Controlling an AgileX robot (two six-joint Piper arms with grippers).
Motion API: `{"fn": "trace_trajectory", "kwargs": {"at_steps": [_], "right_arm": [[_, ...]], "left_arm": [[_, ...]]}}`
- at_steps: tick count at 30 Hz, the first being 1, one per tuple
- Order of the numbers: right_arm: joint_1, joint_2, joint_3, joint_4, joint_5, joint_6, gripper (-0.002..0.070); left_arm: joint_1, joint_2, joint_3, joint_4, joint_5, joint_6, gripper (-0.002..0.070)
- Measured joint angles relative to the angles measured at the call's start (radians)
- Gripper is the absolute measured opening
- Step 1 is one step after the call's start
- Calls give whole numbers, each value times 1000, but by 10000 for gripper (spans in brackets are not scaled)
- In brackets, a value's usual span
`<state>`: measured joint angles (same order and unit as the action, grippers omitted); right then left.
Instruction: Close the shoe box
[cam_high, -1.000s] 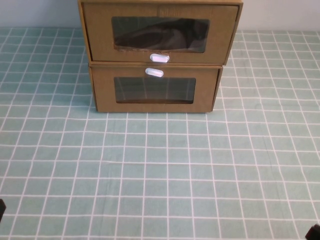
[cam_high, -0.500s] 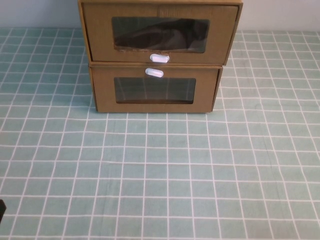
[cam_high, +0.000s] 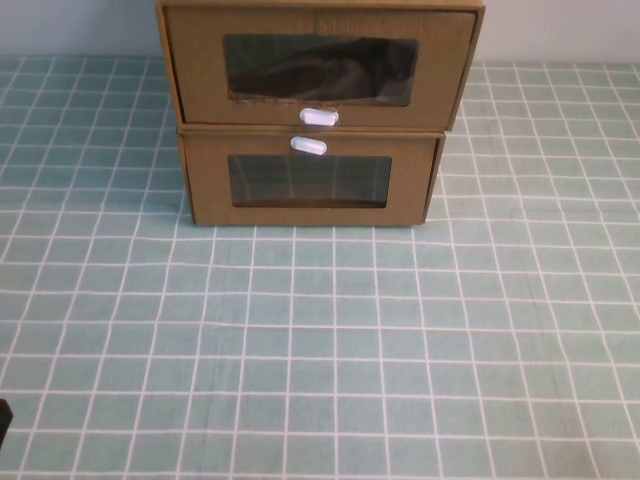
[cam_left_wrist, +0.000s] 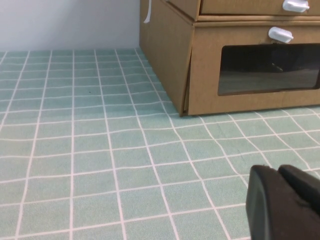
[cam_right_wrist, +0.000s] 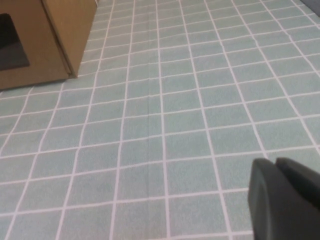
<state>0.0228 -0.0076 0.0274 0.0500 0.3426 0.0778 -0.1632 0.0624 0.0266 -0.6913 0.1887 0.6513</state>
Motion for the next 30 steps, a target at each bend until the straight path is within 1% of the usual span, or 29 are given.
{"fn": "trace_trajectory", "kwargs": {"at_steps": [25,27,28,30], "right_arm": [[0,0,0,3,2,-14,-11],[0,0,0,4,2,-14,-11],[0,0,0,6,2,-14,-11],[0,0,0,6,2,-14,-11]], "left_arm": [[0,0,0,0,1,0,-5],[0,0,0,26,-3,0,-5],[0,0,0,62,-15,-12,-5],[10,0,0,178,-46,-103,-5]]}}
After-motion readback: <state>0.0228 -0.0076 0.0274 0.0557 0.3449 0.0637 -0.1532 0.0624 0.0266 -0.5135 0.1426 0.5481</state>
